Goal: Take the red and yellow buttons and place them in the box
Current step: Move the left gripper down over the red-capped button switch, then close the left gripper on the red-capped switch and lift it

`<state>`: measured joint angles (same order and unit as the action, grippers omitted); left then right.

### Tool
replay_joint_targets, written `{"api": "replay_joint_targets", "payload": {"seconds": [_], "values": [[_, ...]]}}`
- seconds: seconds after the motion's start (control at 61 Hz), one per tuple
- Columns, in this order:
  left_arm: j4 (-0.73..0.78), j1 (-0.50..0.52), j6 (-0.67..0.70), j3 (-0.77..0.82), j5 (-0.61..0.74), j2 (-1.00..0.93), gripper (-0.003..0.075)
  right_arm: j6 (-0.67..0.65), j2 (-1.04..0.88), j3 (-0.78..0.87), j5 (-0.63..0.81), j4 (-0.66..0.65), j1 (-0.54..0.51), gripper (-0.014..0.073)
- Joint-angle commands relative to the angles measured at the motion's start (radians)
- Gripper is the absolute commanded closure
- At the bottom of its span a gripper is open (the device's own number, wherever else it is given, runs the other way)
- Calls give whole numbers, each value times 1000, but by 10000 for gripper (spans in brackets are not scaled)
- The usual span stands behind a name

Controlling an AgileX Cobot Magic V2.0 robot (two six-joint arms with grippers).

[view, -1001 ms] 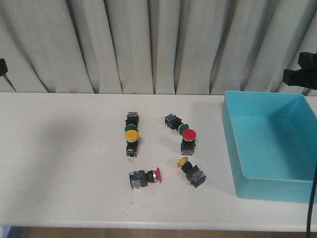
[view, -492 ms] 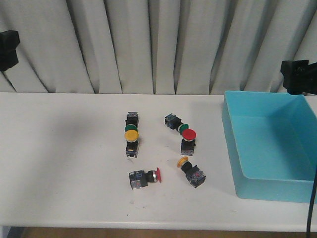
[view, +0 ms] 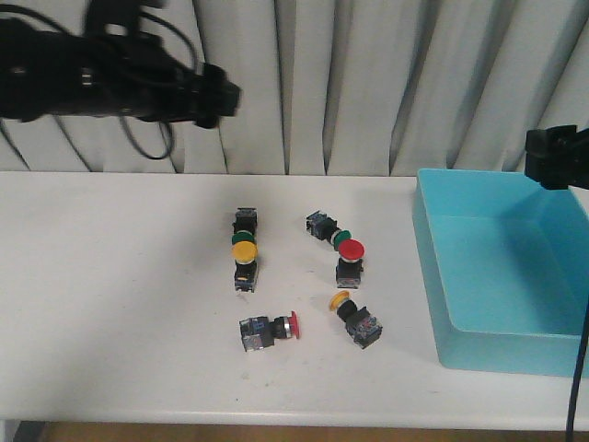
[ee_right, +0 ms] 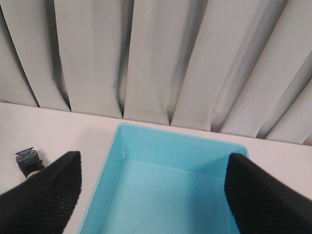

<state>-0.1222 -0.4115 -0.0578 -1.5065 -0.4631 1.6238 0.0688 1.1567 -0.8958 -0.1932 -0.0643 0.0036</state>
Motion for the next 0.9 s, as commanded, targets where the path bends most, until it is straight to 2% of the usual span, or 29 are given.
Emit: {"api": "replay_joint_targets", "payload": {"seconds": [0.0, 0.213, 0.377, 0.886], "values": [[-14, -80, -5, -171, -21, 111, 127, 5, -24, -36, 60, -2, 2, 22], [-14, -197, 5, -522, -218, 447, 127, 3, -24, -36, 52, 13, 2, 22], [-15, -239, 58, -719, -291, 630, 127, 5, -24, -36, 43, 45, 2, 22], [-13, -248, 93, -754, -283, 754, 127, 4, -21, -33, 37, 51, 2, 22]]}}
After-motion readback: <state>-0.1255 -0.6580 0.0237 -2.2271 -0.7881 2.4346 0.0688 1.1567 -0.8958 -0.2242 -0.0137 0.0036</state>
